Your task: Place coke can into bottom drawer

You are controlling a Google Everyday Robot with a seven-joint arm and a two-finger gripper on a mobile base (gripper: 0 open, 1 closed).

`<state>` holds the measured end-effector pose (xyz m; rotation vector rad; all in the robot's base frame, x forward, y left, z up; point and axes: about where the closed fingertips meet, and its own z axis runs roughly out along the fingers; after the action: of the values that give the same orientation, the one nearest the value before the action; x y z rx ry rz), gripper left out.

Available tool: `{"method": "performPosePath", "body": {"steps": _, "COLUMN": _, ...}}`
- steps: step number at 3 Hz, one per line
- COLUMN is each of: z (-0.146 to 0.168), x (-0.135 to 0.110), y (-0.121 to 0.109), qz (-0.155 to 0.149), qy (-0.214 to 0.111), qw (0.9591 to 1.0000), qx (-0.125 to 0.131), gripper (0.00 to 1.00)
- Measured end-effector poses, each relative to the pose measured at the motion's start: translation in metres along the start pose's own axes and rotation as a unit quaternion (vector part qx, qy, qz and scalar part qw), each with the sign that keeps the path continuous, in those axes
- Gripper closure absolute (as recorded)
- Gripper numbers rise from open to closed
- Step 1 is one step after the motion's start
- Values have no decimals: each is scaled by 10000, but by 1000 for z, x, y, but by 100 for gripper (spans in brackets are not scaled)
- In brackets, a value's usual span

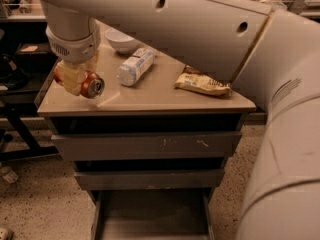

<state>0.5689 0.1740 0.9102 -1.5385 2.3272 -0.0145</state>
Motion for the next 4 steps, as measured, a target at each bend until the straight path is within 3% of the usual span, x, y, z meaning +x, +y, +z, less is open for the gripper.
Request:
{"method": "performPosePath", "body": {"steps": 1, "z": -3, "x": 30, "y": 36, "qz": 471, "qy": 149, "qw": 9987, "qx": -93, "gripper": 100}}
{"method": "performPosePath", "body": {"steps": 2, "z": 3, "x": 82, "y": 73, "qz": 1356, "qy": 214, "qw": 9901, "qx": -287, "gripper": 100}}
{"method": "performPosePath", "body": {"steps": 3, "z": 22, "x": 144, "y": 107, "qz": 2212, "qy": 314, "qw": 9729, "qx": -591, "gripper": 100}}
{"method": "performPosePath", "body": {"steps": 4, "z": 45, "x": 182, "y": 116, "qz": 2365, "qy": 656, "qw": 9672, "qx": -656, "gripper": 100}}
